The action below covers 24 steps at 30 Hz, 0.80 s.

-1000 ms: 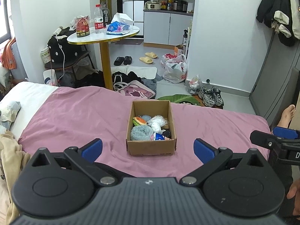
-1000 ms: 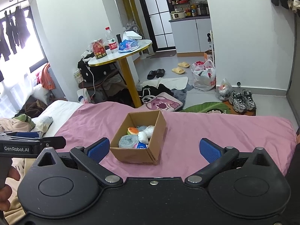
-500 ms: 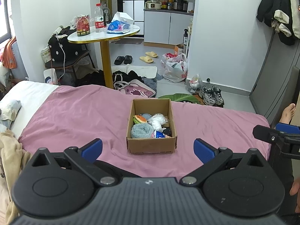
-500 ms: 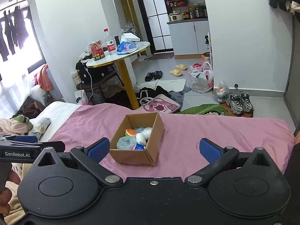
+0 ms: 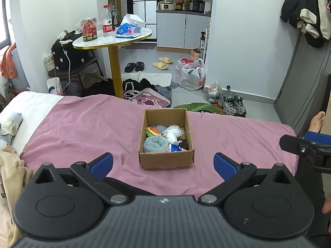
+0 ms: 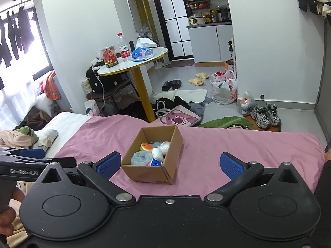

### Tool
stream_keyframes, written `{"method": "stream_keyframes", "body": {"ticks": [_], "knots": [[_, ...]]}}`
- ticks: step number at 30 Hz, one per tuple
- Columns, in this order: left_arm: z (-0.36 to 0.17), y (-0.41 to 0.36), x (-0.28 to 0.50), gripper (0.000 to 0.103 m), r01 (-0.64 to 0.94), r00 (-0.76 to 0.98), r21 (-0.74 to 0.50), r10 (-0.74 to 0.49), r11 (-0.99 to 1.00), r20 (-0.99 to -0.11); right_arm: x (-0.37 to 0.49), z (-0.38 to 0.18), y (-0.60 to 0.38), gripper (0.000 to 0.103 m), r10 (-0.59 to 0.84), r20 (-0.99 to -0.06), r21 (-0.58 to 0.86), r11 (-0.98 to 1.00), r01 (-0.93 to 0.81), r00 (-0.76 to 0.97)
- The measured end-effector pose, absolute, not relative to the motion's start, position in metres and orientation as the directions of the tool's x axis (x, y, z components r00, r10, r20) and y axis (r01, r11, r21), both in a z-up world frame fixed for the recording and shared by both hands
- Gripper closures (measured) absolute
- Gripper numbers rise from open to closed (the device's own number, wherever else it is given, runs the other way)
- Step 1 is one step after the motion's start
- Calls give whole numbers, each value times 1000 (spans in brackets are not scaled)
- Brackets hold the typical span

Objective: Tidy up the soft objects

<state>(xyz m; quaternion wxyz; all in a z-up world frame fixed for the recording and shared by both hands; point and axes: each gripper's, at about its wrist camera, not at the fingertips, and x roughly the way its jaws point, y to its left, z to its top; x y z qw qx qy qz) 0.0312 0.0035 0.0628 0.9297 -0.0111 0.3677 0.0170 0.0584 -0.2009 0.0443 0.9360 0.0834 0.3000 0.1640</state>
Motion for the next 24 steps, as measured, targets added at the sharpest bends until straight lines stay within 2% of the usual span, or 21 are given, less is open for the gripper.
{"method": "stream_keyframes", "body": {"ticks": [24], "knots": [[61, 7, 32, 0, -70, 732, -14, 42, 997, -680, 58, 42, -196, 0, 354, -537, 244, 934, -261, 766]]}}
